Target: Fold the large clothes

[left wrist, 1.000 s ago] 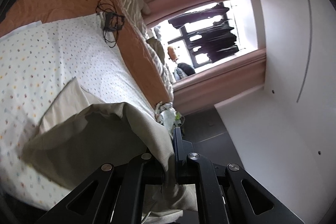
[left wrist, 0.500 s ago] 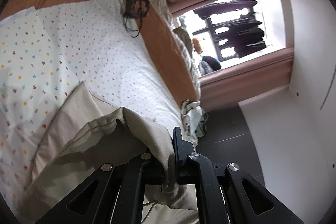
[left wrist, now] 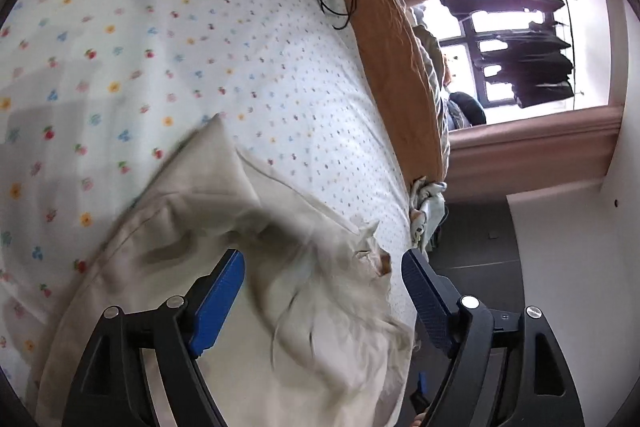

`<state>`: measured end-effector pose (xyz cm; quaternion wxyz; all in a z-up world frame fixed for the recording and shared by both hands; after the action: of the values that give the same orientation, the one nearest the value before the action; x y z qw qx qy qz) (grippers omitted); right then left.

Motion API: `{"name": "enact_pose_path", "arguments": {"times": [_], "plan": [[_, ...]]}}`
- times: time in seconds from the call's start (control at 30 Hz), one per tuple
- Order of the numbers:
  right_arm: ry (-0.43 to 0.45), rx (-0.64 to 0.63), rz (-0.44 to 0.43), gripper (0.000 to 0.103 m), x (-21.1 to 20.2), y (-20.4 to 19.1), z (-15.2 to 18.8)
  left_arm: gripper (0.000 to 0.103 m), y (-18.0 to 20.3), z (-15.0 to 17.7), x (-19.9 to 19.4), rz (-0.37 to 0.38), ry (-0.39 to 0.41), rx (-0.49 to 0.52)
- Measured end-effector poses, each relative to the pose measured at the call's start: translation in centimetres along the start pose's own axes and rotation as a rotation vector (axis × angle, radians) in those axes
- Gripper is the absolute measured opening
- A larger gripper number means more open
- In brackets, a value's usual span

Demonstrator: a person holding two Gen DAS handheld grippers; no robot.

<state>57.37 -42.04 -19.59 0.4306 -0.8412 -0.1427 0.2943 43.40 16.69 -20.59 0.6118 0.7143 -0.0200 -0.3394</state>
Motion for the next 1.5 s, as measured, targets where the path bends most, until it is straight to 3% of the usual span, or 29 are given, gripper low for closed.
{"name": "enact_pose_path", "arguments": {"times": [0.07, 0.3, 0.63, 0.93, 1.1, 1.4, 1.47, 1.5], "plan": [[-0.017, -0.039, 0.077, 0.085, 0.0, 0.7, 0.6, 0.081, -0.3, 0.2, -0.6, 0.006, 0.004, 0.001], [-0.094, -0.118, 0.136, 0.085, 0.5, -1.3, 3.4, 0.081, -2.2, 1.4, -4.6, -0.018, 0.061, -0.019], [-0.188, -0.307, 0.194, 0.084, 2.1, -9.2, 7.3, 0.081, -4.8, 3.6, -12.2, -0.032, 0.144, -0.055], [-0.35, -0.512, 0.265, 0.082, 7.5, -13.8, 12.4, 0.081, -8.0, 5.3, -17.5, -0.043, 0.215, -0.109], [-0.461, -0.616, 0.347, 0.072, 11.5, -13.7, 15.7, 0.081, -10.1, 6.9, -19.2, -0.062, 0.231, -0.136], [-0.615, -0.698, 0.432, 0.071, 16.4, -10.5, 20.8, 0.081, -12.8, 9.0, -18.9, -0.104, 0.225, -0.181], [-0.645, -0.698, 0.434, 0.062, 17.3, -9.4, 21.8, 0.081, -12.8, 9.3, -18.6, -0.104, 0.223, -0.177], [-0.648, -0.697, 0.445, 0.047, 17.5, -8.9, 22.0, 0.081, -12.8, 9.4, -18.5, -0.104, 0.221, -0.175]]}}
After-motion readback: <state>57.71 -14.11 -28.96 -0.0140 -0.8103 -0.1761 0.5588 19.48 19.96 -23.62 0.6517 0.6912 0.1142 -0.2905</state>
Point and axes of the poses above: each gripper's, at about its wrist camera, not at the fingertips, and x roughly the way its jaws point, y to its right, z to its underside, the point moved 9 cm from there along x, roughly the way its jaws point, and after that the axes turned 6 degrees about -x, right-handed, at the moved point
